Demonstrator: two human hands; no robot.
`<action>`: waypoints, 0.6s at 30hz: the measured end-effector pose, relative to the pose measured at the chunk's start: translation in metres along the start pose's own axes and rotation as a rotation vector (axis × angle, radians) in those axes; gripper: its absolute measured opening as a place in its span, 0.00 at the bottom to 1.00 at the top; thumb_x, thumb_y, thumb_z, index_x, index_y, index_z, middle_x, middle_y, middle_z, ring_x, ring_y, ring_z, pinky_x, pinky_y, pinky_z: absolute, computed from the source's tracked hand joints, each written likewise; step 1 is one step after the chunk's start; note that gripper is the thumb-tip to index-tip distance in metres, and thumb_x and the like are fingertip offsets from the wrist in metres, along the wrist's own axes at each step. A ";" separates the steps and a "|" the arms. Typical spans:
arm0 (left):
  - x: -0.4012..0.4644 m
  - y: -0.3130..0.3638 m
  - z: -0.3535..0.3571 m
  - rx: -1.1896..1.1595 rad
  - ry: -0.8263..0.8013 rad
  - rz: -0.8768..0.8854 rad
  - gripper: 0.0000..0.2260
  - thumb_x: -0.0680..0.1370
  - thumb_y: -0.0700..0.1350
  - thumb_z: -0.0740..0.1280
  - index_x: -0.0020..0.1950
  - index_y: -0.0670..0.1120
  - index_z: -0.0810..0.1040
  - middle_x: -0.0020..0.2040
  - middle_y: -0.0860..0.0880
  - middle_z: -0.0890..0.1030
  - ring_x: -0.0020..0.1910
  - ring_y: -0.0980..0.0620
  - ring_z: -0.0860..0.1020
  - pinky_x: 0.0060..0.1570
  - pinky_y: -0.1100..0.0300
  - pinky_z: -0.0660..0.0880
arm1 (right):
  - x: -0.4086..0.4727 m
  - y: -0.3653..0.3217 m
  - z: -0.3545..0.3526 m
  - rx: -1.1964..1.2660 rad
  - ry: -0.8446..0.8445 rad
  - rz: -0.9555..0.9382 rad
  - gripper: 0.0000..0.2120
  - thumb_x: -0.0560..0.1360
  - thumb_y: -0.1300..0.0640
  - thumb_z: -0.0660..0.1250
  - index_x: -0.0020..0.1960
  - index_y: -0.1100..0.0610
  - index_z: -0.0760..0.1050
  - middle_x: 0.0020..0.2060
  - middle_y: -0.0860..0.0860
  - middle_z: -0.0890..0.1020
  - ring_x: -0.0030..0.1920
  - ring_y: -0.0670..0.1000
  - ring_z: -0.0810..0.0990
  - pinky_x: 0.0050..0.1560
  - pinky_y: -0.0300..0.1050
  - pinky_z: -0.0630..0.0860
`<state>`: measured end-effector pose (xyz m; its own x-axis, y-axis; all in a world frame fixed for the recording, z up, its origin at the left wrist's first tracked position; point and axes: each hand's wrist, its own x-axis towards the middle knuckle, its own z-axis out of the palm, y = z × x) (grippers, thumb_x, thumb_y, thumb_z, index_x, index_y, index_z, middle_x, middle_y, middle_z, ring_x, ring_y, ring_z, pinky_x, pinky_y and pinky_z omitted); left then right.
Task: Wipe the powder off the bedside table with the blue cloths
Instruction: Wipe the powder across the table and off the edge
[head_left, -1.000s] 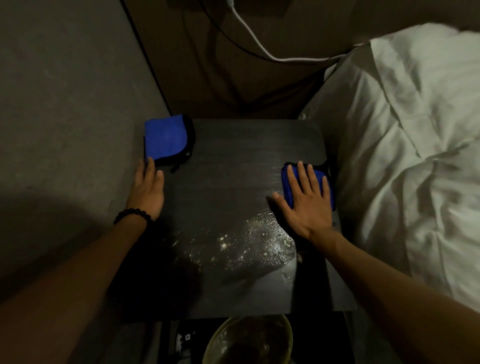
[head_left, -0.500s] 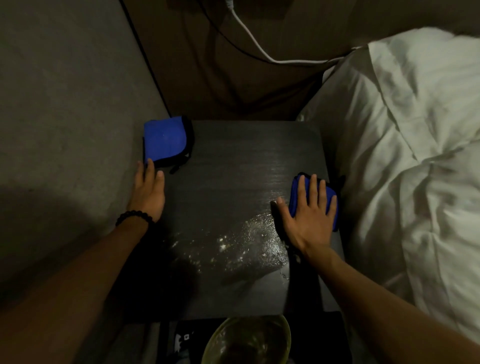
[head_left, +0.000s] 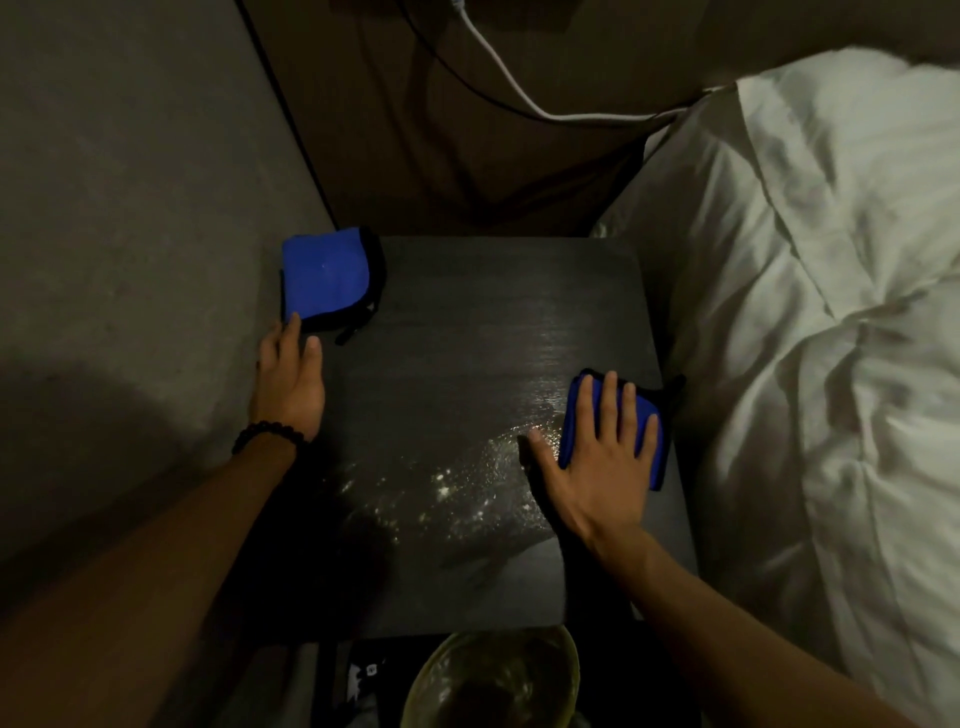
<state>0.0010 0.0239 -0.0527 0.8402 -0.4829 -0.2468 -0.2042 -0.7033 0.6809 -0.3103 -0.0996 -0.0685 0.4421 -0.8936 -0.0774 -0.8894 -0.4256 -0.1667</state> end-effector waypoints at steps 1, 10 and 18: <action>0.000 0.000 0.000 -0.004 0.005 0.000 0.23 0.84 0.56 0.48 0.79 0.53 0.53 0.79 0.49 0.53 0.76 0.47 0.57 0.75 0.51 0.52 | -0.002 -0.001 0.001 -0.001 -0.003 -0.002 0.45 0.76 0.23 0.39 0.84 0.50 0.48 0.83 0.53 0.47 0.82 0.54 0.39 0.79 0.64 0.43; 0.003 -0.004 -0.001 -0.015 0.016 0.042 0.23 0.84 0.55 0.49 0.78 0.52 0.57 0.78 0.48 0.56 0.75 0.47 0.59 0.67 0.61 0.51 | -0.025 -0.041 0.002 0.013 -0.086 -0.110 0.45 0.76 0.23 0.40 0.83 0.50 0.41 0.82 0.53 0.41 0.81 0.55 0.35 0.79 0.63 0.40; 0.010 -0.005 -0.008 0.040 0.016 0.084 0.22 0.84 0.55 0.49 0.74 0.48 0.65 0.74 0.45 0.64 0.70 0.45 0.67 0.68 0.57 0.59 | -0.042 -0.105 0.010 0.064 -0.088 -0.227 0.46 0.77 0.24 0.43 0.84 0.52 0.49 0.83 0.54 0.47 0.82 0.56 0.38 0.79 0.65 0.44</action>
<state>0.0144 0.0266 -0.0527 0.8272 -0.5328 -0.1788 -0.2936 -0.6810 0.6709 -0.2346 -0.0155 -0.0577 0.6402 -0.7595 -0.1154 -0.7585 -0.6012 -0.2516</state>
